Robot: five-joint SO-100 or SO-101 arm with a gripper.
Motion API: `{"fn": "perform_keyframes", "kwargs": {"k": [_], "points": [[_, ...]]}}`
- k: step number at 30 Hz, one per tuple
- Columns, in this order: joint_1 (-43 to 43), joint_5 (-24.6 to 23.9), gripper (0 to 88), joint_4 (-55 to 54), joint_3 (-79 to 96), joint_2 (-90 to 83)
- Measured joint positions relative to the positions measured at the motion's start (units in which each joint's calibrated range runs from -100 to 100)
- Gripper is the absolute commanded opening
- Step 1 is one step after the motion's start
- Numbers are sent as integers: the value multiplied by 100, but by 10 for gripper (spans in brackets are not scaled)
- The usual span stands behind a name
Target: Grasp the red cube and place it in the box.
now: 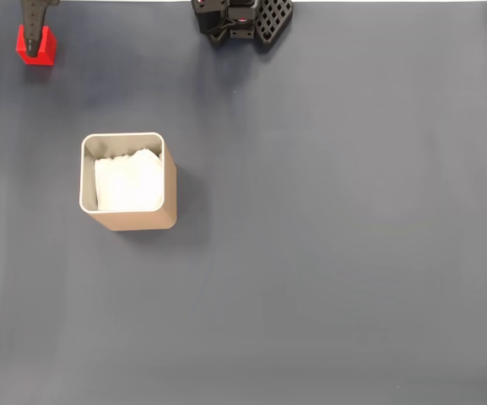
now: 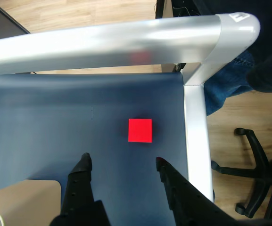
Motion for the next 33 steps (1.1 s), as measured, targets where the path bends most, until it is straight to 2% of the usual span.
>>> {"fn": "perform_keyframes", "kwargs": {"k": [33], "points": [[8,-337,360,-463,-401,1186]]}}
